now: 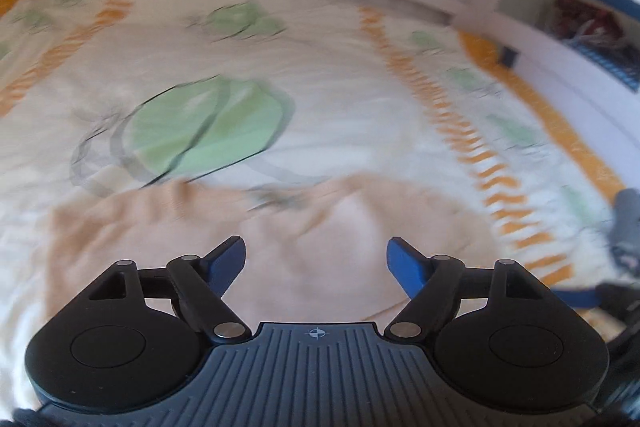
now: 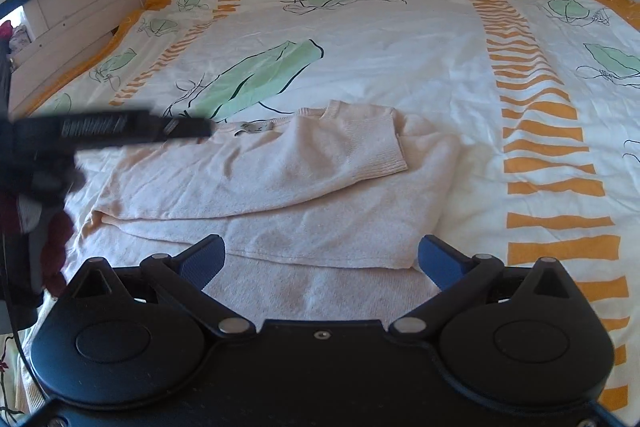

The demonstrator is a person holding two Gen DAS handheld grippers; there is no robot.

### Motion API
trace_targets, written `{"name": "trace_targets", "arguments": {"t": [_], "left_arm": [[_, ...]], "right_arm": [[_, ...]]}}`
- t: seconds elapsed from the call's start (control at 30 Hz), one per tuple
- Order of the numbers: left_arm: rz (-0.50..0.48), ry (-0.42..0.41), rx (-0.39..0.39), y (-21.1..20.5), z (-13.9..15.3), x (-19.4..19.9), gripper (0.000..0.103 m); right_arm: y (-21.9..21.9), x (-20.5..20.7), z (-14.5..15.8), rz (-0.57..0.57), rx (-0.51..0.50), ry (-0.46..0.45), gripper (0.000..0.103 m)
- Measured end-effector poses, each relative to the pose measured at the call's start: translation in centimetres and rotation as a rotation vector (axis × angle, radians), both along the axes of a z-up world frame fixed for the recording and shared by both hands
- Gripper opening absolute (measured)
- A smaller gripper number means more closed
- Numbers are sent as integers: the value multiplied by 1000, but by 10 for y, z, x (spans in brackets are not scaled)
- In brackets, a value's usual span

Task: Fold small clothes

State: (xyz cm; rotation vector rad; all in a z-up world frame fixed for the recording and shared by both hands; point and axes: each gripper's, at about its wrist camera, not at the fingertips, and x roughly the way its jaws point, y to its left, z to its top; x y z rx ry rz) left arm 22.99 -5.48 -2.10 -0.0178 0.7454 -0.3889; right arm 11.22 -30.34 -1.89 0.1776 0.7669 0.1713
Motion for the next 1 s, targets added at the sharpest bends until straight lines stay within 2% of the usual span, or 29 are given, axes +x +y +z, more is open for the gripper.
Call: {"name": "trace_targets", "arguments": {"t": [0.1,0.17,0.27,0.4,0.5,0.67,0.77,0.87,0.93,1.0], "left_arm": [[92,36,57,47,-17,-9,77],[144,32,106,78,-21,-22,77],[190,15,171,111,-22,-40,77],[212,25,234,133,-25,-47,77],[235,25,218,139,-27,-40,77],[219,10,227,129,-36,-25,77],[286,12,211,137,-42,-16,77],[409,67,125,164,-50,-9,79],[422,80,41,177,-53,-9,81],[404,68,60,175,-53,-10,81]], "right_arm": [[-3,1,-1,-14,11,-6,103],[-4,1,1,-17,18,-16,103],[-3,0,3,-13,23,-37,102],[1,0,3,-4,20,-56,102],[3,0,0,6,15,-60,102],[8,0,-5,26,4,-59,102],[10,-2,-6,38,-3,-68,102],[9,-3,-7,41,3,-81,102],[8,-2,-7,38,17,-90,103],[6,1,-9,31,34,-97,102]]}}
